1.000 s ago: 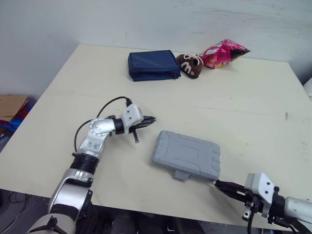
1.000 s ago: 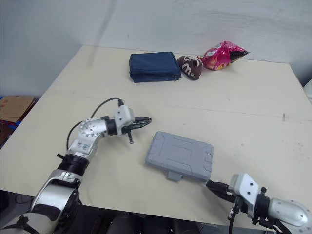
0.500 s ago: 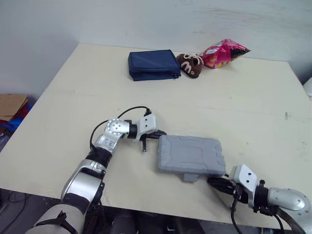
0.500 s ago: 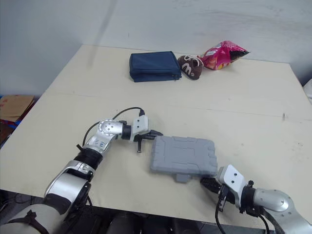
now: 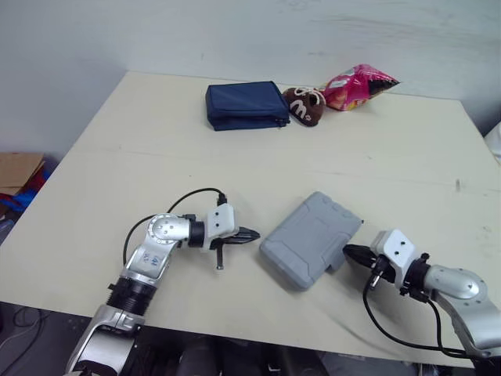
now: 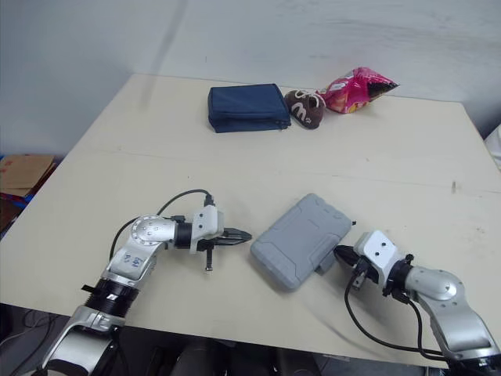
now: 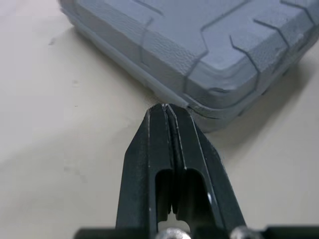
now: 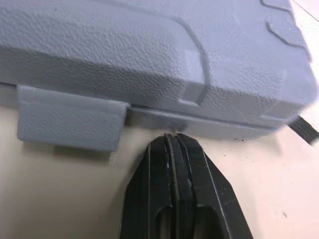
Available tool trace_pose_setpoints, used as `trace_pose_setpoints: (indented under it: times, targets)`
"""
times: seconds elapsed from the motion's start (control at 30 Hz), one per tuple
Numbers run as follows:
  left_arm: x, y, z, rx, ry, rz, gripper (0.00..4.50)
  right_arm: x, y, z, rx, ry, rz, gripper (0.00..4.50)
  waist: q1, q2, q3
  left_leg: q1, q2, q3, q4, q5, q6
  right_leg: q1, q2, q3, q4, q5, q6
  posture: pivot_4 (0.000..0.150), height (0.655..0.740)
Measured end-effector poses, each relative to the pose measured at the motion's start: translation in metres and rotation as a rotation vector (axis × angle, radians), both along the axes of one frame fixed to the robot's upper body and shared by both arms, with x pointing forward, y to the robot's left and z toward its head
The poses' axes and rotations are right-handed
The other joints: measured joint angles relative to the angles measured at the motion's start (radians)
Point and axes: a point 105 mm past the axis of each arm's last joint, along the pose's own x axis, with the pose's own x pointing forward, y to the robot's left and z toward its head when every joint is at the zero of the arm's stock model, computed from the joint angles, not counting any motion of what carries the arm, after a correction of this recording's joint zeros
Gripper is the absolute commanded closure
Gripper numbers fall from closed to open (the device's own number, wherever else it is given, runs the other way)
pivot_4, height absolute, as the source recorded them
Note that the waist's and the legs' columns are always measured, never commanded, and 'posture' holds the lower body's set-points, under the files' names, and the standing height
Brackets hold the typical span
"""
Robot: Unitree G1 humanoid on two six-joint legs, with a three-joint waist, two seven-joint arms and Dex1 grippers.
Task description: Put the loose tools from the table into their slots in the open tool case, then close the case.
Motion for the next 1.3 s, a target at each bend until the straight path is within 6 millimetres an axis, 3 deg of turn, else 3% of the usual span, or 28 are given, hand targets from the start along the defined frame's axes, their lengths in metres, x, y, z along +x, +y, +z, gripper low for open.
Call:
trace_pose_setpoints:
  times: [0.17,0.3,0.37,0.5,0.73,1.3]
  targets:
    - [-0.003,-0.005,0.032,-0.124,-0.045,-0.071,4.50,-0.025,-0.022,-0.002,-0.010,0.014,-0.080,4.48,0.024,0.000,0.000,-0.001,-0.001,-0.001,0.000,-0.001,0.001,0.000,0.000,-0.001,-0.002,0.000,0.001,0.150,0.7400]
    - [-0.009,-0.040,0.058,-0.160,-0.110,-0.233,4.50,-0.038,-0.018,-0.003,0.035,0.034,-0.069,4.48,0.019,0.000,0.000,-0.001,-0.002,-0.001,0.000,-0.001,0.001,0.001,0.000,0.000,-0.003,0.000,0.002,0.150,0.7400]
    - [-0.015,-0.060,0.062,-0.164,-0.122,-0.312,4.50,-0.042,-0.011,-0.004,0.064,0.045,-0.052,4.48,0.014,0.000,0.000,-0.001,-0.001,0.000,0.000,-0.001,0.001,0.001,0.001,0.000,-0.002,0.000,0.002,0.150,0.7400]
    - [-0.021,-0.103,0.053,-0.112,-0.110,-0.436,4.50,-0.045,-0.004,-0.004,0.079,0.057,-0.031,4.48,0.008,0.000,0.000,0.000,-0.001,0.000,0.000,-0.001,0.000,0.001,0.001,0.001,-0.002,0.000,0.002,0.150,0.7400]
    - [-0.014,-0.134,0.013,0.064,-0.086,-0.434,4.50,-0.044,0.011,-0.005,0.101,0.057,-0.004,4.48,0.006,0.001,0.000,-0.001,-0.002,-0.002,-0.001,0.000,0.000,0.000,0.001,0.001,-0.002,0.000,0.002,0.150,0.7400]
    - [-0.007,-0.136,0.003,0.141,-0.108,-0.388,4.50,-0.023,0.039,-0.006,0.092,0.049,0.044,4.48,0.001,-0.003,-0.010,0.002,-0.001,-0.002,-0.001,-0.001,0.004,0.003,0.000,0.001,-0.002,0.000,0.001,0.150,0.7400]
